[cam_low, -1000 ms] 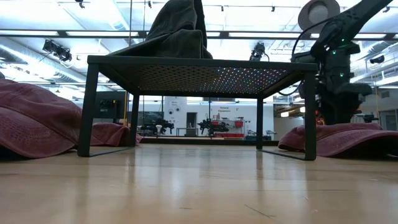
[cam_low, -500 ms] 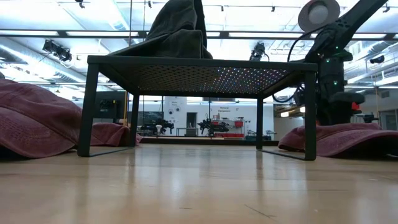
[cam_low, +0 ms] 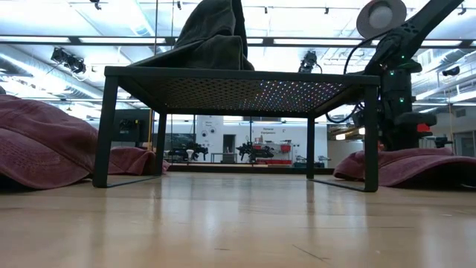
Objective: Pick & Place hat
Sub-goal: Put the right red cap on the shelf
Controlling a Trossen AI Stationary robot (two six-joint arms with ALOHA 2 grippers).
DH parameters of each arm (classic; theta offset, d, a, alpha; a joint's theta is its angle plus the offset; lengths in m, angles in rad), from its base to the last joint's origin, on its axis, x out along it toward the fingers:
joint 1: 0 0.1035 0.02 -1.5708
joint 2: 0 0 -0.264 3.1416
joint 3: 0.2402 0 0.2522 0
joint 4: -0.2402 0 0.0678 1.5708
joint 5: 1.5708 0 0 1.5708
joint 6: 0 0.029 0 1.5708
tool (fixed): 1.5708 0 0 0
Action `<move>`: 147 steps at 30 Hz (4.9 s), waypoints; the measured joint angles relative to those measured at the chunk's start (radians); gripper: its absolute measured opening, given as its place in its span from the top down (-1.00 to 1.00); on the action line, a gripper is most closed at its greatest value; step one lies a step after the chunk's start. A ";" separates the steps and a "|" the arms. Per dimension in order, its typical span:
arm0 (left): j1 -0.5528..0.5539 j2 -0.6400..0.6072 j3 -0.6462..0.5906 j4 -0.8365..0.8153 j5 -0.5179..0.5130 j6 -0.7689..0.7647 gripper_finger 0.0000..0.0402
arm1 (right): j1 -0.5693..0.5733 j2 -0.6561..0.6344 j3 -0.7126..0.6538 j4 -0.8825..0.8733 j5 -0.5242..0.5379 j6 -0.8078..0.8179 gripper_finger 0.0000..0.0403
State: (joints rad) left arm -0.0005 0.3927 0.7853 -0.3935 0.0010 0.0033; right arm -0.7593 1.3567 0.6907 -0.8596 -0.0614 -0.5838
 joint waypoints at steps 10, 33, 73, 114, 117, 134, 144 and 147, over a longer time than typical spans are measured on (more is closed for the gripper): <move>0.000 0.000 0.000 0.000 0.000 0.000 0.76 | 0.005 -0.003 0.000 -0.013 -0.003 -0.015 0.81; 0.000 0.000 0.000 0.000 0.000 0.000 0.76 | 0.064 -0.229 0.119 -0.152 -0.011 -0.009 0.82; 0.000 0.000 0.000 0.000 0.000 0.000 0.76 | 0.313 -0.404 0.513 -0.420 0.069 -0.080 0.82; 0.000 0.000 0.000 0.000 0.000 0.000 0.76 | 0.642 -0.412 0.626 -0.081 -0.047 -0.675 0.82; 0.000 0.000 0.000 0.000 0.000 0.000 0.76 | 0.646 -0.412 0.626 -0.031 -0.087 -0.676 0.82; 0.000 0.000 0.000 0.000 0.000 0.000 0.76 | 0.645 -0.317 0.626 0.067 -0.270 -0.656 0.82; 0.000 0.000 0.000 0.000 0.000 0.000 0.76 | 0.645 -0.269 0.626 0.097 -0.198 -0.738 0.82; 0.000 0.000 0.000 0.000 0.000 0.000 0.76 | 0.645 -0.241 0.626 0.109 -0.183 -0.746 0.82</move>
State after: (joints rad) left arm -0.0005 0.3927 0.7853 -0.3934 0.0013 0.0033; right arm -0.1146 1.1158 1.3163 -0.7509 -0.2447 -1.3299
